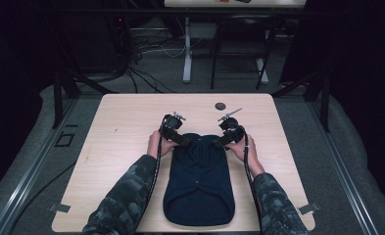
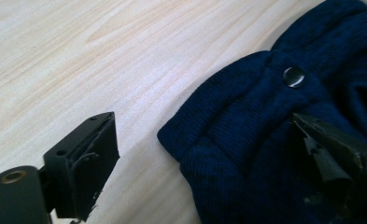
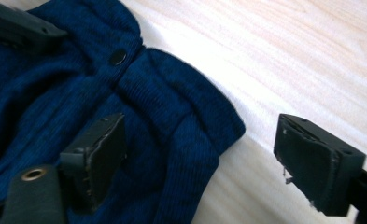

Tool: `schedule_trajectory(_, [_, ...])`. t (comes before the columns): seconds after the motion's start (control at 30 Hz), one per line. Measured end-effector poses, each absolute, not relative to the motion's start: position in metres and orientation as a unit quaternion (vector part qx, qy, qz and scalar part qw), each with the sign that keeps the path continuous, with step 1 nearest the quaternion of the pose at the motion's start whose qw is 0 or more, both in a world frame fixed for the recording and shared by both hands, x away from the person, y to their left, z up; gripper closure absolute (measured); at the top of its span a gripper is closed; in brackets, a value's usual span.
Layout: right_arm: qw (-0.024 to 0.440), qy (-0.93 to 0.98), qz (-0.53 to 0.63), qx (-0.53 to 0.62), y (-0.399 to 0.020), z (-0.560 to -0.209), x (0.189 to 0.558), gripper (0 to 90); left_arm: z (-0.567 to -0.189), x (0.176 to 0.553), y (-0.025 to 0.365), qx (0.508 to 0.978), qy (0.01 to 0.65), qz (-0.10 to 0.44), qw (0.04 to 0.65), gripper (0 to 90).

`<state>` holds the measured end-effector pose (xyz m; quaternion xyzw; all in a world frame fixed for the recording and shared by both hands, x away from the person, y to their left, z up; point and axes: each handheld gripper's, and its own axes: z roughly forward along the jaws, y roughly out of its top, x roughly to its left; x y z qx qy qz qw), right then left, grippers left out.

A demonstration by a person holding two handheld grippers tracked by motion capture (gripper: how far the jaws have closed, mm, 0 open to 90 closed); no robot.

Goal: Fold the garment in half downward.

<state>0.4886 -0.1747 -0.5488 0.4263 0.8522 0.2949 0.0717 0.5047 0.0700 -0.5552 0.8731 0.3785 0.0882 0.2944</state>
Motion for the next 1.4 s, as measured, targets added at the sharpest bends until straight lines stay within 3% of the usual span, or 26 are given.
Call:
schedule_trajectory(0.33, [0.056,0.865,0.270,0.419,-0.166,-0.558,0.497,28.4,-0.565,0.506,0.064,0.879,0.379,0.083,0.279,11.7])
schedule_trajectory(0.63, [0.047,0.868,0.265,0.417,-0.165,-0.559,0.498,32.2,-0.568,0.505,0.064,0.877,0.378,0.081,0.285,14.8])
schedule_trajectory(0.8, [0.053,0.868,0.265,0.417,-0.163,-0.559,0.497,38.1,-0.566,0.501,0.062,0.881,0.366,0.083,0.288,24.6])
schedule_trajectory(0.9, [0.053,0.871,0.263,0.411,-0.162,-0.559,0.496,42.3,-0.566,0.501,0.062,0.881,0.365,0.082,0.290,25.5])
schedule_trajectory(1.27, [0.043,0.863,0.295,0.407,-0.164,-0.562,0.488,64.5,-0.566,0.497,0.061,0.879,0.354,0.082,0.307,45.8])
schedule_trajectory(1.4, [0.061,0.865,0.293,0.403,-0.159,-0.562,0.484,66.3,-0.565,0.495,0.060,0.880,0.351,0.077,0.311,52.1])
